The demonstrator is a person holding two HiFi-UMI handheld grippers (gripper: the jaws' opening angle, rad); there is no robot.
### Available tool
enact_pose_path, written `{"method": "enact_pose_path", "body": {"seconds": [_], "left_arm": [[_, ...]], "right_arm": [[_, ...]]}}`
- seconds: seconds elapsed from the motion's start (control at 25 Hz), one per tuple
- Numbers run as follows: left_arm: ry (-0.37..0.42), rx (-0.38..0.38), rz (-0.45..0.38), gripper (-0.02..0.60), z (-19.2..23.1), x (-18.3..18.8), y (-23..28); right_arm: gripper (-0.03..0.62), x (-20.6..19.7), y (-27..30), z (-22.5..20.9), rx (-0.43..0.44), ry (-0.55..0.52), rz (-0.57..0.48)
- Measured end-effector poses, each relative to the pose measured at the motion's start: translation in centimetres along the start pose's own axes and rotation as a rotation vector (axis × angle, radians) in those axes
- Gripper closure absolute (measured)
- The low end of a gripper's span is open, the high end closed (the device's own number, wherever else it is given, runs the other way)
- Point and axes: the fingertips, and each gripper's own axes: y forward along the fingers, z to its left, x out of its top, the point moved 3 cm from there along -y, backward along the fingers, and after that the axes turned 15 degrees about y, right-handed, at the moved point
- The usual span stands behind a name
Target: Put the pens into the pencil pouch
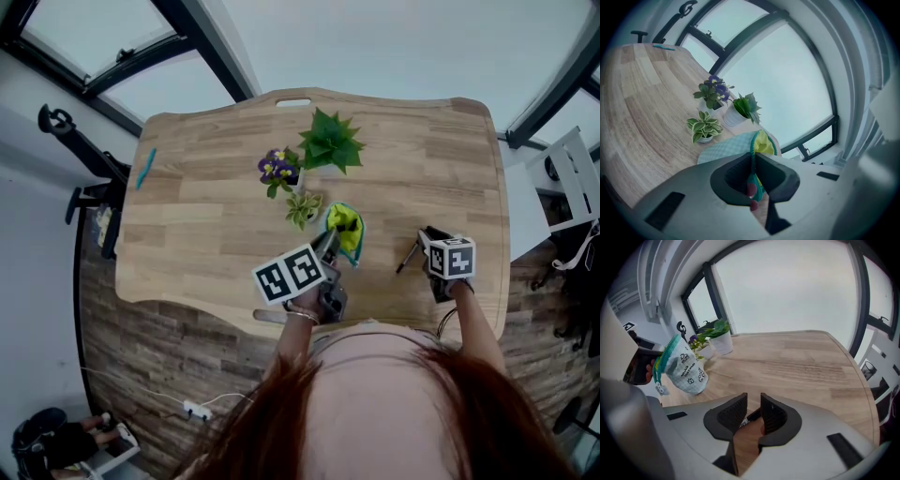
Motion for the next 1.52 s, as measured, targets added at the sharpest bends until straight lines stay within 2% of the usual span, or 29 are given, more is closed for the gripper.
{"method": "enact_pose_path", "body": {"seconds": [0.32, 0.68, 0.88, 1.12, 1.2, 1.4, 1.52], "left_arm": [[-0.008, 0.001, 0.009, 0.558, 0.2, -0.2, 0.2], [-0.015, 0.004, 0.018, 0.558, 0.5, -0.4, 0.4], [-0.020, 0.006, 0.023, 0.558, 0.6, -0.3, 0.6], [-0.024, 0.004, 0.026, 0.559, 0.6, -0.3, 0.7], [-0.025, 0.004, 0.026, 0.558, 0.5, -0.3, 0.8], [-0.023, 0.004, 0.023, 0.559, 0.5, -0.2, 0.7], [-0.018, 0.002, 0.019, 0.558, 0.4, -0.2, 0.6]], "right_arm": [[0.474, -1.0, 0.7, -1.0, -0.049, 0.110, 0.063], [0.444, -1.6, 1.9, -1.6, -0.036, 0.273, 0.137], [0.453, -1.6, 2.1, -2.0, -0.106, 0.265, 0.167], [0.539, -1.6, 2.1, -2.4, -0.229, 0.148, 0.194], [0.540, -1.6, 2.1, -2.4, -0.225, 0.134, 0.187], [0.542, -1.6, 2.0, -2.1, -0.160, 0.196, 0.172], [0.542, -1.2, 1.6, -1.7, -0.137, 0.197, 0.139]]}}
